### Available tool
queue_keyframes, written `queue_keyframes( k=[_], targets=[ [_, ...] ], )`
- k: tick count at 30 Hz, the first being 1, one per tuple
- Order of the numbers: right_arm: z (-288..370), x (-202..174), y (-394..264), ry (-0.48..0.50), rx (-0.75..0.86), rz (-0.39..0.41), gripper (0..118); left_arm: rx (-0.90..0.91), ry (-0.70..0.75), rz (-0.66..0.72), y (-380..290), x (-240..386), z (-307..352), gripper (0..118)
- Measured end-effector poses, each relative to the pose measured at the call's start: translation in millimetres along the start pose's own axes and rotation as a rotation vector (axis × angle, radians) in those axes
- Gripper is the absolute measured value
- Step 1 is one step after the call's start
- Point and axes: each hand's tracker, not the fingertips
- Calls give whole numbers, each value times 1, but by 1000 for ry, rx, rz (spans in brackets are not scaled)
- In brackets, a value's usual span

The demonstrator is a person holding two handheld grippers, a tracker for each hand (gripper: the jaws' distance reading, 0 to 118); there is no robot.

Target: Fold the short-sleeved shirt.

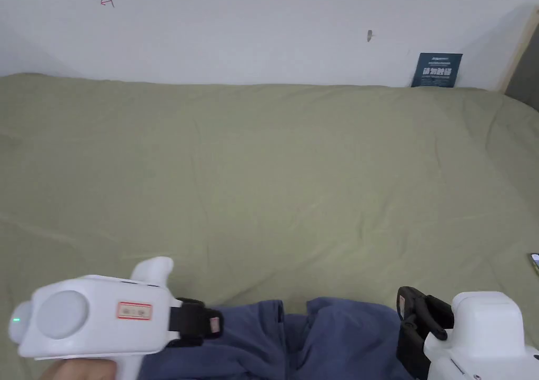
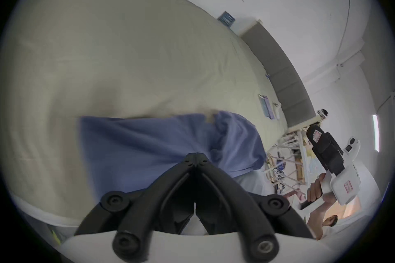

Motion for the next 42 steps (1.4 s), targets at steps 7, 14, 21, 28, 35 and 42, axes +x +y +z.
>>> queue_keyframes(
  k=[7, 14, 21, 28, 35, 42],
  targets=[
    [-12, -18, -3, 34, -26, 11, 2, 13, 8, 120, -6, -75, 32, 0],
    [-17, -27, -3, 36, -52, 29, 2, -31, -153, 223, -10, -108, 1, 118],
    [-23, -26, -3, 19, -66, 43, 2, -125, -384, 315, -18, -117, -53, 109],
    [-20, -20, -1, 16, -63, 21, 2, -44, -204, 275, -11, -121, -62, 11],
    [-10, -13, 9, 15, -26, 16, 2, 5, -230, 352, -18, -126, -29, 10],
    [-8, -9, 20, 24, 13, 19, 2, 176, -15, 345, -24, -129, 83, 10]
  ],
)
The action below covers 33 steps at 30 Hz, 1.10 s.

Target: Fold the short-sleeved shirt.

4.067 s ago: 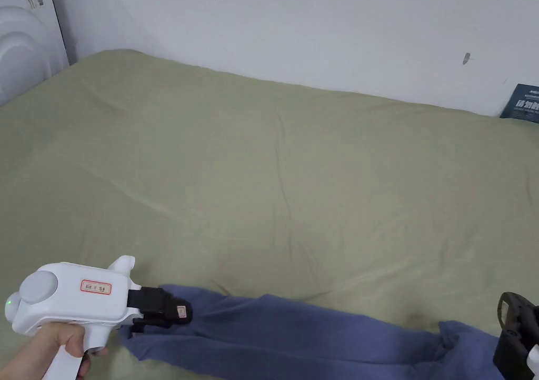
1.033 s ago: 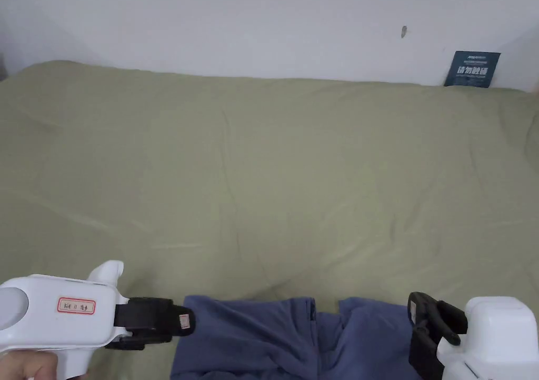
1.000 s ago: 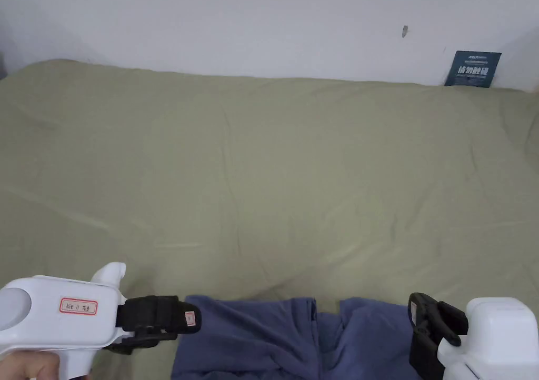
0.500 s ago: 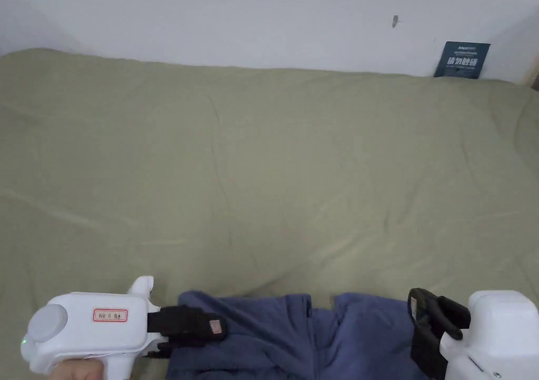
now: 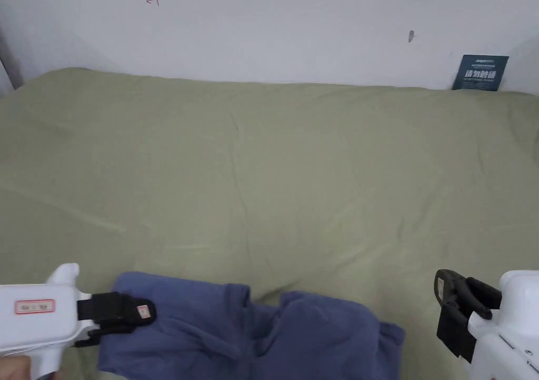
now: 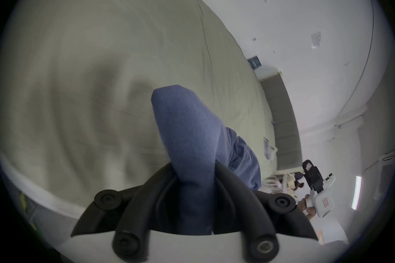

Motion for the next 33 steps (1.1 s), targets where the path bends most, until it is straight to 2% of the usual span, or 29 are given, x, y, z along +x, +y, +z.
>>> queue_keyframes(
  k=[4, 11, 13, 17, 21, 22, 23, 24, 25, 28, 30, 31, 33],
  targets=[
    [-3, -2, 3, 17, 11, 1, 2, 46, 176, -84, 5, 25, 35, 10],
    [7, 3, 3, 12, 15, 22, 2, -13, 249, -368, -10, 139, 11, 10],
    [13, 8, 3, 0, 25, 12, 2, -45, 269, -392, -18, 170, -7, 10],
    [21, 21, 4, -22, 36, -8, 2, -108, 338, -541, -43, 217, -54, 10],
    [24, 32, 5, -42, -2, -80, 2, -144, 363, -606, -79, 244, -123, 10],
    [26, 34, 4, -26, 10, -90, 2, -148, 363, -612, -89, 248, -143, 20],
    [28, 35, 3, -26, 12, -87, 2, -149, 354, -659, -101, 252, -159, 51],
    [30, 35, 3, -34, 10, -81, 2, -165, 319, -687, -109, 253, -178, 94],
    [32, 36, 3, -41, 8, -71, 2, -191, 310, -681, -114, 252, -191, 118],
    [38, 39, 2, -46, 8, -60, 2, -160, 271, -582, -132, 241, -193, 114],
    [38, 42, -1, -47, 2, -66, 2, -146, 235, -527, -134, 229, -173, 105],
    [36, 43, -3, -49, -4, -71, 2, -107, 178, -490, -99, 234, -167, 92],
    [30, 44, -8, -43, -16, -96, 2, -78, 99, -413, -88, 221, -147, 63]
  ],
)
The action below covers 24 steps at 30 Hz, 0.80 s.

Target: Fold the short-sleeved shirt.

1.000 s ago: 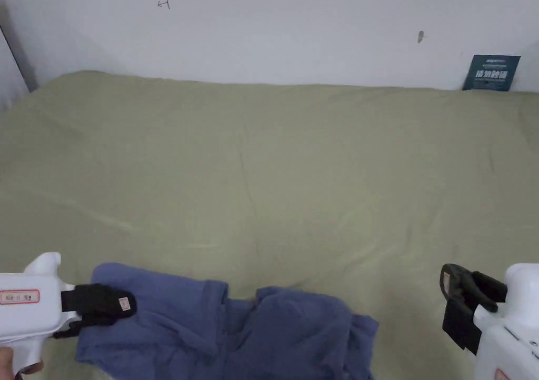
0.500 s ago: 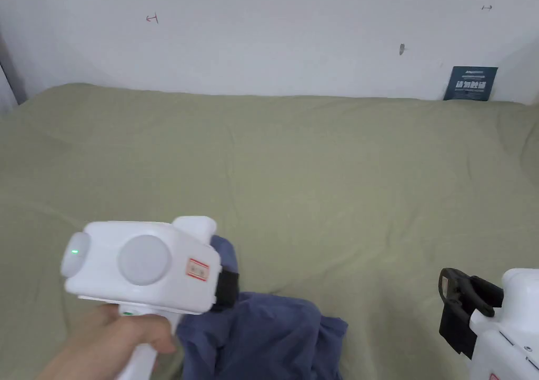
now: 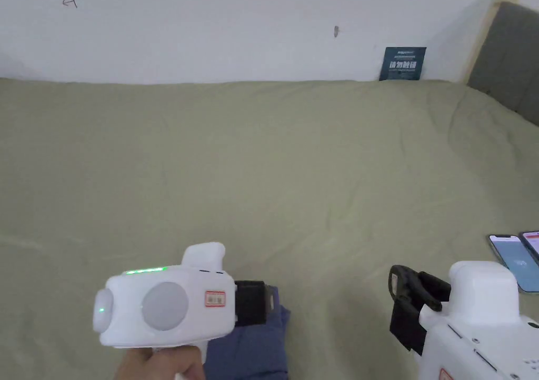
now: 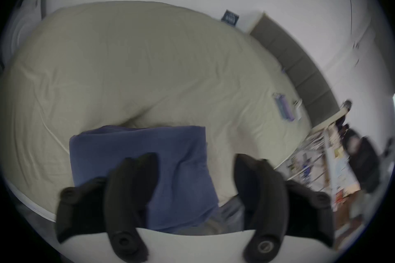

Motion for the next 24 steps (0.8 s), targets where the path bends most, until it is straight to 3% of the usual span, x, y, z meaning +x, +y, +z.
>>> queue_keyframes(
  k=[2, 3, 6, 9, 12, 13, 18, 24],
  targets=[
    [-8, 0, -4, 13, -26, -23, 2, -11, -128, 68, 0, -20, 1, 13],
    [-11, -1, -7, 22, -38, -33, 2, -42, -167, 103, -2, -27, -5, 6],
    [-17, -4, -14, 45, -71, -59, 2, -88, -187, 99, -17, -42, -36, 5],
    [-19, -6, -21, 63, -106, -70, 2, -287, -271, 251, -50, -54, -82, 2],
    [-21, -6, -28, 75, -146, -74, 2, -293, -276, 332, -72, -60, -93, 0],
    [-22, -5, -30, 83, -157, -81, 2, -253, -347, 360, -69, -59, -88, 0],
    [-49, -11, -39, 213, -273, -147, 2, -199, -307, 217, -35, -62, -39, 0],
    [-125, -35, -58, 484, -459, -336, 2, -98, -192, 114, 2, -102, 34, 0]
  ],
)
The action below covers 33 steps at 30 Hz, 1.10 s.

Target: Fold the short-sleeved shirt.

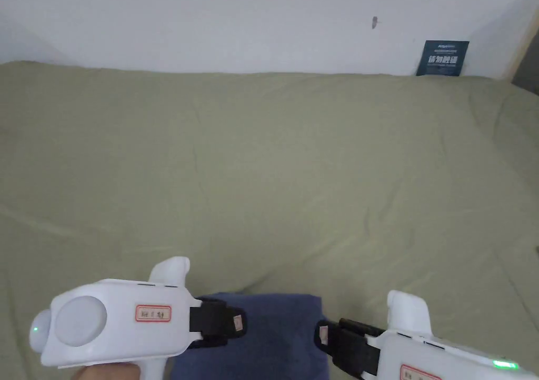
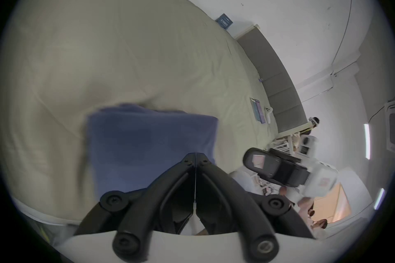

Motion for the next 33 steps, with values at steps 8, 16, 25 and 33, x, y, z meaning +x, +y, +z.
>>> queue_keyframes(
  k=[8, 16, 25, 33],
  targets=[
    [-92, 71, -6, 299, -231, -294, 2, -18, 76, 84, 4, -90, 30, 0],
    [-93, 96, -12, 397, -225, -389, 2, -61, -183, 165, -5, -122, -7, 108],
    [-89, 91, -10, 406, -216, -405, 2, -80, -334, 182, -4, -113, -59, 108],
    [-66, 74, 5, 347, -170, -326, 2, -67, -255, 187, 2, -124, -43, 24]
  ],
)
